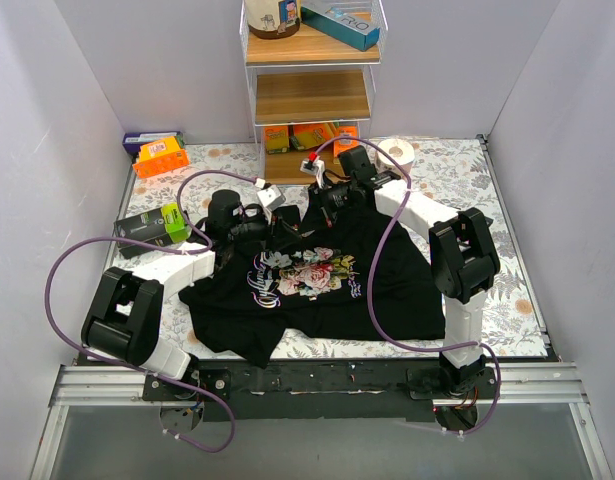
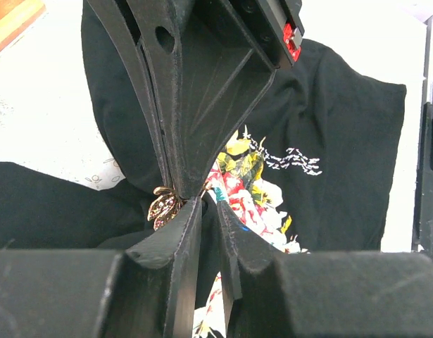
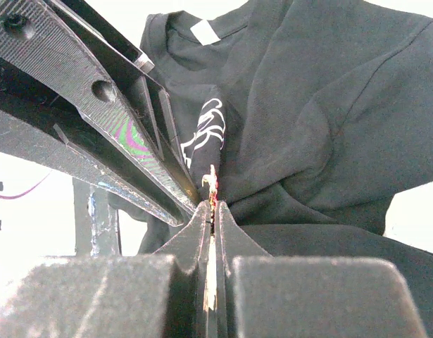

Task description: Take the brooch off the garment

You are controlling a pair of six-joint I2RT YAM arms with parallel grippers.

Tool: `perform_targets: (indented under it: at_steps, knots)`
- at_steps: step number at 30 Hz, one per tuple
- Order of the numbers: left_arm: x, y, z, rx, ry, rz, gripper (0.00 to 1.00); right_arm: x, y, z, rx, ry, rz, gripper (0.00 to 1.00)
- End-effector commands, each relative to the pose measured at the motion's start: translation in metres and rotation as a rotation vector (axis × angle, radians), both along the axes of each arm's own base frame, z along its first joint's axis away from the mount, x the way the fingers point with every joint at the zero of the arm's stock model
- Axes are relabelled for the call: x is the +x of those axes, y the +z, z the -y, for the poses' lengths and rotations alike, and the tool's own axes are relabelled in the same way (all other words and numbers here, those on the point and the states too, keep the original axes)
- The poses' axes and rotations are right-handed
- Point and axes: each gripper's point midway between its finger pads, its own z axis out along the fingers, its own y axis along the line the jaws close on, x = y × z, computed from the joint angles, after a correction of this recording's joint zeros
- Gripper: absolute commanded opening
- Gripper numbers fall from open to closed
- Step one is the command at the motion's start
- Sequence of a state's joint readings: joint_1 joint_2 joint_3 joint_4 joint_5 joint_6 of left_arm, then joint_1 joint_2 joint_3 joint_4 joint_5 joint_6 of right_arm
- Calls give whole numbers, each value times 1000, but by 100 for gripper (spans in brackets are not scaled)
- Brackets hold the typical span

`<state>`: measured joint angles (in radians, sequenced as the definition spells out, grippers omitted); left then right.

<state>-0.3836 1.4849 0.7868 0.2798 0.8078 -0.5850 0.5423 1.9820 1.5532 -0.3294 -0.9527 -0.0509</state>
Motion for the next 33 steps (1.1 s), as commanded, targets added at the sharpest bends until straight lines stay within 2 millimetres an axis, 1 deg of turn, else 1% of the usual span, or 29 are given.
perform_targets:
  at_steps: [1,3,4,7,8,10,13,15,16,17,18,20,21,24,26,28,29,30,31,32,33]
  knots:
    - [16,-4,-2,57,61,50,15,-18,37,-7,123,78,-30,1]
    - [21,-5,-3,70,87,58,15,-19,37,-7,129,86,-39,1]
    - [27,-7,-5,91,125,72,15,-19,38,-8,133,88,-42,1]
    - [36,-10,-8,121,179,97,23,-22,39,-8,146,99,-63,1]
    - [37,-11,-8,127,185,98,24,-22,39,-8,147,100,-65,1]
    - [40,-12,-9,136,197,106,30,-23,39,-8,153,105,-75,1]
    - [42,-11,-10,145,202,115,34,-21,37,-5,148,93,-81,1]
    - [46,-2,-13,151,218,128,36,-18,37,-3,145,80,-78,1]
    - [44,-2,-17,159,218,108,36,-16,37,-1,145,73,-77,1]
    - [35,4,-13,126,147,88,37,-16,37,0,144,71,-75,1]
    - [35,10,-22,114,142,82,38,-15,39,2,145,67,-72,1]
    - [29,18,-27,103,118,40,43,-13,38,5,147,60,-64,1]
    - [24,25,-29,77,78,26,45,-14,40,7,151,61,-62,1]
    - [14,25,-32,53,57,-100,52,-15,44,10,167,78,-42,1]
    - [13,17,-31,40,66,-150,55,-16,45,11,172,83,-39,1]
    - [12,19,-25,-18,49,-164,56,-17,45,11,176,89,-41,1]
    - [9,16,-23,-37,36,-186,57,-17,45,11,176,88,-43,1]
    - [11,21,-19,-63,21,-166,57,-17,44,11,176,89,-47,1]
    - [6,25,-14,-94,-11,-198,57,-16,45,11,177,89,-50,1]
    - [5,22,-11,-102,-27,-214,57,-16,44,11,177,88,-53,1]
    - [3,24,-7,-109,-46,-214,58,-16,44,10,177,87,-62,1]
